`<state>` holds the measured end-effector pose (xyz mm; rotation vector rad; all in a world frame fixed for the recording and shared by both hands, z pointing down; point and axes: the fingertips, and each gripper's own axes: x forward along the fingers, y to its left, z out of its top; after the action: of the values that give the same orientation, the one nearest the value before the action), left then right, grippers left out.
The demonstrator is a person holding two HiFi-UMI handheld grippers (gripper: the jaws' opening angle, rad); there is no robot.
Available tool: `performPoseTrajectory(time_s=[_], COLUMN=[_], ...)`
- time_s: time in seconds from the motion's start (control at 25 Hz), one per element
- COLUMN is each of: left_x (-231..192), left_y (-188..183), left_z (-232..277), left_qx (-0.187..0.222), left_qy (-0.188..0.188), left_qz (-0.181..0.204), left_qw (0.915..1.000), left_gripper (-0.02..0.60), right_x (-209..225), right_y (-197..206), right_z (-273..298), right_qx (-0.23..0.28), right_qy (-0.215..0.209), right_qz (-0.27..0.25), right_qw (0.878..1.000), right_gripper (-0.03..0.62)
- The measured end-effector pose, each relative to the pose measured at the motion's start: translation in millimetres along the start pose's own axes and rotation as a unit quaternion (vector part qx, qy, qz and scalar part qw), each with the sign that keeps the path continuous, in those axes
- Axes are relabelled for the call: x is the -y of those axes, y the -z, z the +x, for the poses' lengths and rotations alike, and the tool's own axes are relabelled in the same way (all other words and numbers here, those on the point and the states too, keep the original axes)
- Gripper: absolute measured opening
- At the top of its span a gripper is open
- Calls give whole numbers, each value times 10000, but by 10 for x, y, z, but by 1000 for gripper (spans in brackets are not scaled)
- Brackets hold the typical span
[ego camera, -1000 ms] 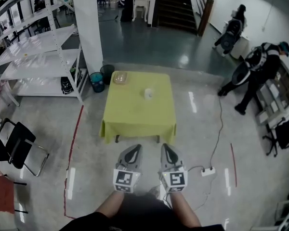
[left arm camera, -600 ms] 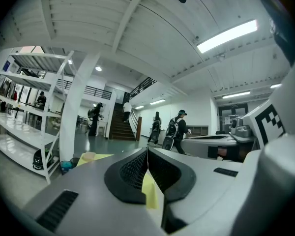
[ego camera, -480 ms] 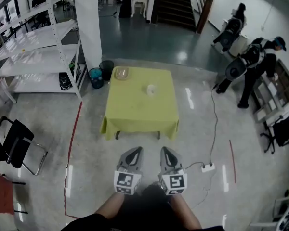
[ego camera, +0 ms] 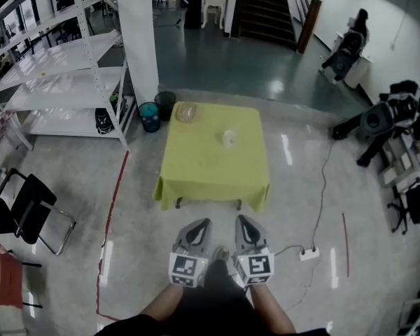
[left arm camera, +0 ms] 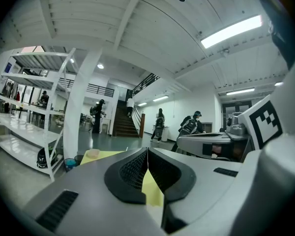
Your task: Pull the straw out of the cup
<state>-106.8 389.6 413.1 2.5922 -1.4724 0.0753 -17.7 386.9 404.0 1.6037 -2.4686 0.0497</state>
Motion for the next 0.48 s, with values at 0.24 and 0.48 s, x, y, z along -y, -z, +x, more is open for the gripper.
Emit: performPoseTrajectory(time_s=[0.24,0.48], left_x=[-75,-125], left_y=[-4,-15], left_z=[439,1067], left_qx=[-107,-222], left_qy=[-127,-128], left_qz=[-5,-48], left_qw=[9999,9997], left_gripper=[44,44], right_x=[318,780], right_y=[-40,-32], right_z=[359,803], right_qx=[70,-68], right_qy=[-150,-213], right_qz=[48,90], right_qw=[9999,9997], right_gripper=[17,17])
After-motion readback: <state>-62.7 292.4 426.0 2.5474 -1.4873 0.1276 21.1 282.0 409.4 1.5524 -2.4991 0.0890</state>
